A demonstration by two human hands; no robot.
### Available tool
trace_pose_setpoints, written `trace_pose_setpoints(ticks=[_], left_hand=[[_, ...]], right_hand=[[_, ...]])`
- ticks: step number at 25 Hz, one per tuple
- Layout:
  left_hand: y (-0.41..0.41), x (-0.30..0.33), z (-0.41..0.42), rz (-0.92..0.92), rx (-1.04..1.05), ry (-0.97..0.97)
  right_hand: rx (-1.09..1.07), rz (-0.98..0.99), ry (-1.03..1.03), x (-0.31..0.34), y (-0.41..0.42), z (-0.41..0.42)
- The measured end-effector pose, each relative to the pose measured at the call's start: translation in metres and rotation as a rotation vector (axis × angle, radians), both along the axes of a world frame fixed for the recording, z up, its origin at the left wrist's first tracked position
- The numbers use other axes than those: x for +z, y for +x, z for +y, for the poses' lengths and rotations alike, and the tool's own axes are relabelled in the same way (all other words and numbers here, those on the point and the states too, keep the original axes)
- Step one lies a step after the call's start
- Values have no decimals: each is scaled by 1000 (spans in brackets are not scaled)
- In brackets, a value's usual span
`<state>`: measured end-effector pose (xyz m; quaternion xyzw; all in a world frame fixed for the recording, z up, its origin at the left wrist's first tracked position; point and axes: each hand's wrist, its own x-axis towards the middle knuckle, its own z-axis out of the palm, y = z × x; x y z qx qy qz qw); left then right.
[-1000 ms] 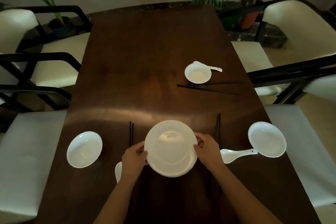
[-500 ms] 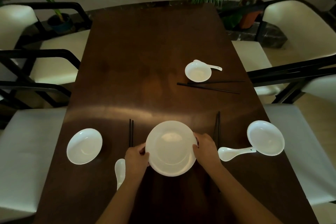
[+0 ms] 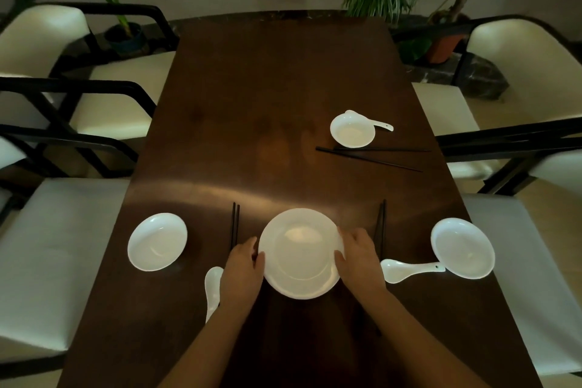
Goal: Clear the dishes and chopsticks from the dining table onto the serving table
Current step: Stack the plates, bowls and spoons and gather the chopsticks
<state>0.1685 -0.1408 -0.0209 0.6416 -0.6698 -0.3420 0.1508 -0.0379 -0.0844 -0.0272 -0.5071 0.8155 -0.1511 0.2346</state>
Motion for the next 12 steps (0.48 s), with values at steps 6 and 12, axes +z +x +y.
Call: trace_pose_setpoints(ticks=[6, 12], left_hand=[[44, 40, 10, -331, -298, -531], [130, 61, 17, -494, -164, -602]], right_hand=[[453, 386, -240, 58, 63, -19], [617, 255, -330, 80, 130, -51]])
